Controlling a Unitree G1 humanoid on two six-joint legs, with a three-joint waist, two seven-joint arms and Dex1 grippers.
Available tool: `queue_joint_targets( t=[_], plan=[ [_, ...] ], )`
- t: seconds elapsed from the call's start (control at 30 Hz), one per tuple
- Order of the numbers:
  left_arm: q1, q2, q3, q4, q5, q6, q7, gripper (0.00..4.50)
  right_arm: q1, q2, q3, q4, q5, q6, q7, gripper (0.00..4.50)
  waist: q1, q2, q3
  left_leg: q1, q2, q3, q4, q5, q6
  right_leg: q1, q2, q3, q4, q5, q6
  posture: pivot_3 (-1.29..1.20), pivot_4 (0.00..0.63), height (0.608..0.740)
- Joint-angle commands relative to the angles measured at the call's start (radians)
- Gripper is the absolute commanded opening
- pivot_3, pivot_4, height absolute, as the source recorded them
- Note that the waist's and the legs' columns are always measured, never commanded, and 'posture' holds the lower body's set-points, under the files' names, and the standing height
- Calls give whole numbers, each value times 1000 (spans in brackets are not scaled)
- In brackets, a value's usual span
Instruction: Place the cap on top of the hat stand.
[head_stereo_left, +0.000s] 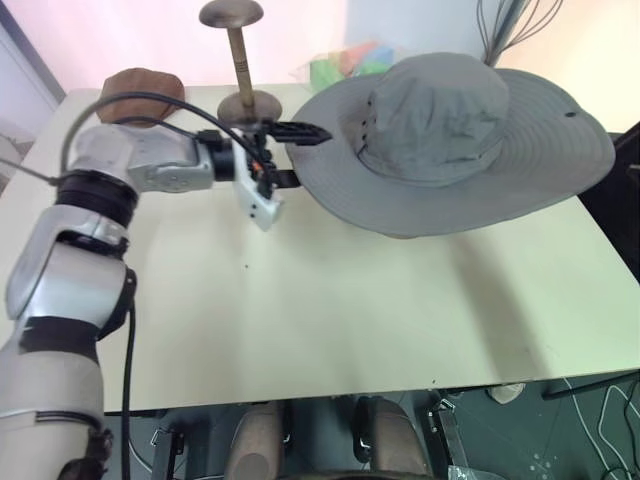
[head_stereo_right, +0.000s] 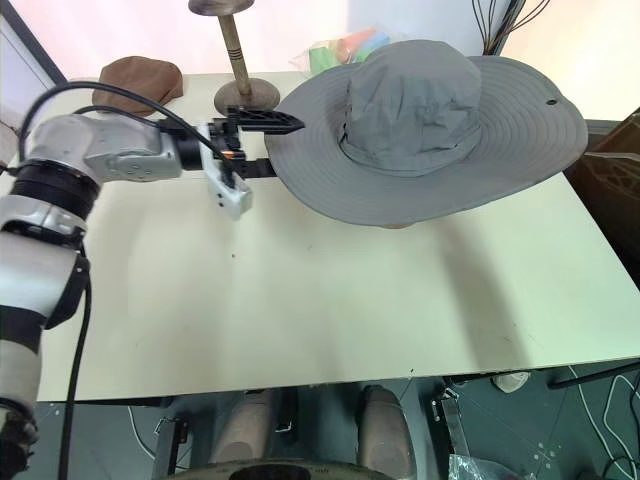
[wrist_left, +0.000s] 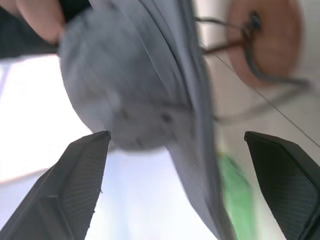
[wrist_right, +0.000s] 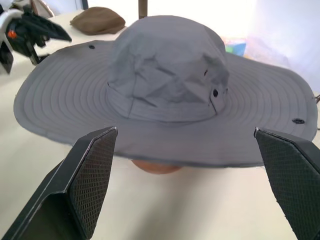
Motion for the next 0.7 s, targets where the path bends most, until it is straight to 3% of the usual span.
queue_joint_targets(
  t=[0.03,0.13,0.23,0.33,0.43,0.7],
  plan=[
    [-38,52,19,147,-256,-87,-247,4475,17,-46,-32,23,-39,-34,50,4500,0,0,0,0,0,0,0,0,0,0,0,0,0,0,0,0,150,740],
    [30,24,176,116,-793,278,-930,4475,46,-78,-36,75,-90,-65,110,4500,6,1,0,0,1,0,1,0,0,0,0,0,0,0,0,0,150,740],
    [-9,32,328,42,-1079,889,-1426,4475,45,-129,-28,164,-133,-90,158,4500,-1,0,0,-3,1,-1,3,0,0,-1,0,0,0,0,-1,0,150,740],
    [-149,49,424,83,-1175,1328,-1560,4475,23,-177,7,247,-157,-118,190,4500,-3,-1,1,-4,0,-1,4,0,0,-1,1,0,1,0,0,0,150,740],
    [-211,106,400,28,-1295,1624,-1622,4475,-25,-206,50,305,-150,-138,210,4500,-7,0,0,-4,-1,-1,3,0,0,-1,1,0,1,-1,1,0,150,740],
    [-174,196,235,-134,-1429,1679,-1623,4475,-141,-212,153,350,-141,-142,219,4500,-22,2,0,3,0,-1,0,0,0,2,1,1,2,-2,2,0,150,740]
  ],
)
